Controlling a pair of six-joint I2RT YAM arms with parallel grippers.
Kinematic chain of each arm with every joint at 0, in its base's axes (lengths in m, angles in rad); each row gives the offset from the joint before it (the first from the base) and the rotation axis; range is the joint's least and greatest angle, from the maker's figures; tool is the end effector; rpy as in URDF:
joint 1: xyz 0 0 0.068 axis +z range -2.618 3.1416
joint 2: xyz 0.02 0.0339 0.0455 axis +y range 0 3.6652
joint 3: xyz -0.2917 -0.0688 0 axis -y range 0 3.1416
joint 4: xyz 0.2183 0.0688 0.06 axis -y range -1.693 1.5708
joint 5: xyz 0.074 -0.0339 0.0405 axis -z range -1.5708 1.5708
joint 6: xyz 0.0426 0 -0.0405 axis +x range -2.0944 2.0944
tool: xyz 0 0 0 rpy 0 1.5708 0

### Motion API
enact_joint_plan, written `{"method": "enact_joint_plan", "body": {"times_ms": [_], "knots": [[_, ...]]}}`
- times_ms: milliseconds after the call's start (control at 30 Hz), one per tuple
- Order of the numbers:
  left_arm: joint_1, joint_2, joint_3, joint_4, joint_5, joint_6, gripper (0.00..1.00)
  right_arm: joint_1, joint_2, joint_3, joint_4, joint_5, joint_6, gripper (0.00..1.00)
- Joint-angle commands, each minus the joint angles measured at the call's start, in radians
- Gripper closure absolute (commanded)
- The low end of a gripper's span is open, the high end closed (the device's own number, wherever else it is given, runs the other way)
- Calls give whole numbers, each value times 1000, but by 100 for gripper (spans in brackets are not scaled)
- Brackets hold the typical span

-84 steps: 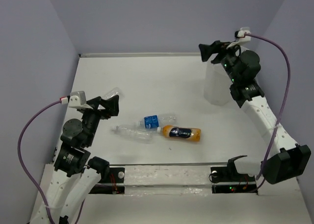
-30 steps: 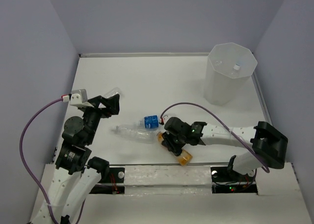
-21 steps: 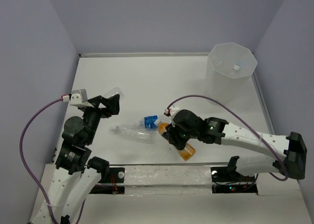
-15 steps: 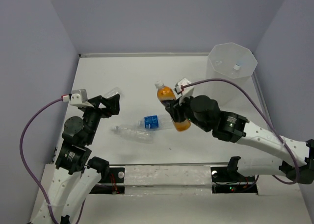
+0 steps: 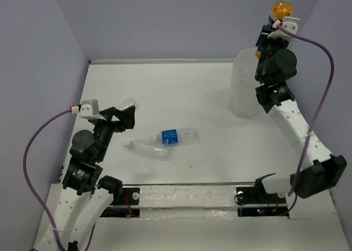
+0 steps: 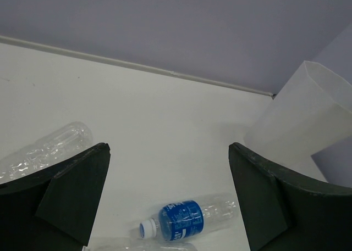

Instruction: Put the plastic bottles in the bin

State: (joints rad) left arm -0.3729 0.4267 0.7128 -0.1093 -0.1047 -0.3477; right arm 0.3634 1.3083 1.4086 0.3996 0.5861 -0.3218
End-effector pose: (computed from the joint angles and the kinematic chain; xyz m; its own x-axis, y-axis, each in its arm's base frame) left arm 0.0589 -0.0183 0.3739 0.0632 -0.3886 -0.9192 0.3064 0.8842 -0.3527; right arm 0.2435 0.0674 0.5292 0.3752 -0.1392 -0.9164 0.2912 0.9563 -0.0261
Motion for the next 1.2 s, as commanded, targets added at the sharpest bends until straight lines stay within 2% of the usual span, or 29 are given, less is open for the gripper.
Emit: {"method": "enact_joint_plan", "body": {"times_ms": [0, 133, 267, 367, 400, 500, 600, 800, 900, 1000, 1067, 1100, 1167], "knots": [[-6, -14, -4, 33, 16, 16, 1, -157, 129, 30, 128, -55, 36, 86], [-15, -11, -3, 31, 8, 18, 1, -233, 187, -5, 143, -86, 156, 84], [-15, -11, -3, 33, 8, 18, 1, -245, 148, -112, 171, -132, 246, 79], [-17, -6, -1, 31, 13, 18, 1, -245, 97, -187, 186, -146, 321, 63], [-18, -5, -1, 34, 14, 16, 1, -245, 62, -204, 191, -149, 361, 45], [-17, -3, -3, 36, 16, 16, 1, -245, 16, -234, 142, -154, 417, 17], [-15, -3, -4, 34, 17, 15, 1, -245, -13, -226, 88, -178, 444, 11], [-14, -3, -6, 37, 17, 13, 1, -245, -133, -229, -73, -345, 590, 12], [-11, -3, -4, 37, 16, 13, 1, -209, -199, -276, -139, -483, 668, 21], [-11, 0, -4, 37, 14, 13, 1, -97, -237, -351, -166, -557, 678, 27], [-9, 3, -3, 37, 11, 15, 1, -6, -228, -378, -224, -617, 655, 34], [-9, 3, -1, 37, 8, 16, 1, 94, -213, -382, -254, -637, 614, 40], [-9, 3, -3, 36, 2, 16, 1, 228, -129, -375, -343, -661, 548, 63]]}}
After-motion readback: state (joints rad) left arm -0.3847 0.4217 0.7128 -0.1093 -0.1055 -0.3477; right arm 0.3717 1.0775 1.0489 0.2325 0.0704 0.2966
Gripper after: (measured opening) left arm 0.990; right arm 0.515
